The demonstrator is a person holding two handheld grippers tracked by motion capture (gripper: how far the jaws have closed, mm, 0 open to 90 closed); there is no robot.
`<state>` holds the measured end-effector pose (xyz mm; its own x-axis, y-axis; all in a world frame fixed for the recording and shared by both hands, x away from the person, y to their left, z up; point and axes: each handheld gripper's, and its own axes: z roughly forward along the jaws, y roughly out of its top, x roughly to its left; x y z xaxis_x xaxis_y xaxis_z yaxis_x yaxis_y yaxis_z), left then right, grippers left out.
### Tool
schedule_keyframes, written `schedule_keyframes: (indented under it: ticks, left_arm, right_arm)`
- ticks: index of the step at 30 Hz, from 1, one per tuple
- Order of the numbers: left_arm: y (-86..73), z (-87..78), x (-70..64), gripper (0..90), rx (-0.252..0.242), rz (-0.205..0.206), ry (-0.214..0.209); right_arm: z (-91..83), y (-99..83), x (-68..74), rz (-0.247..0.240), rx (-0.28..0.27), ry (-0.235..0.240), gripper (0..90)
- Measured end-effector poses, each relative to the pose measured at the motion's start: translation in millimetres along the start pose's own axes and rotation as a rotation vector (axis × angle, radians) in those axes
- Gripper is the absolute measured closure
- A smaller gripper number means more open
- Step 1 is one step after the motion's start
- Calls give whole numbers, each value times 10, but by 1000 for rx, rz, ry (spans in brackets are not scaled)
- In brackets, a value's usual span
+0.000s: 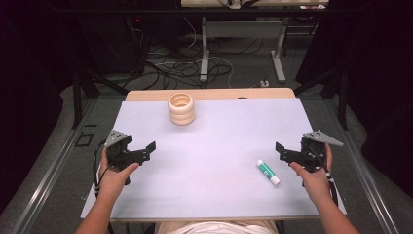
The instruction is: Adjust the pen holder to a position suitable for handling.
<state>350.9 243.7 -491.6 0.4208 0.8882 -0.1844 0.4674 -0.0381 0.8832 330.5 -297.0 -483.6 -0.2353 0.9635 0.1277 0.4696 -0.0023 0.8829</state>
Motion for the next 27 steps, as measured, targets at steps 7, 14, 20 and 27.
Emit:
schedule_keyframes:
  ticks: [7,14,20,27]
  left_arm:
    - [94,11,-20,15,-4,-25,-6]
    - [276,131,-71,17,9,-54,-21]
    - [421,221,-129,23,16,-49,-25]
    - [632,360,-205,30,44,-47,-26]
  right_arm:
    - [-27,-14,-29,-6,1,4,45]
    - [-26,-31,-21,4,-3,4,69]
    - [-39,-30,8,-1,-8,-2,59]
    - [-39,-52,3,21,-2,0,33]
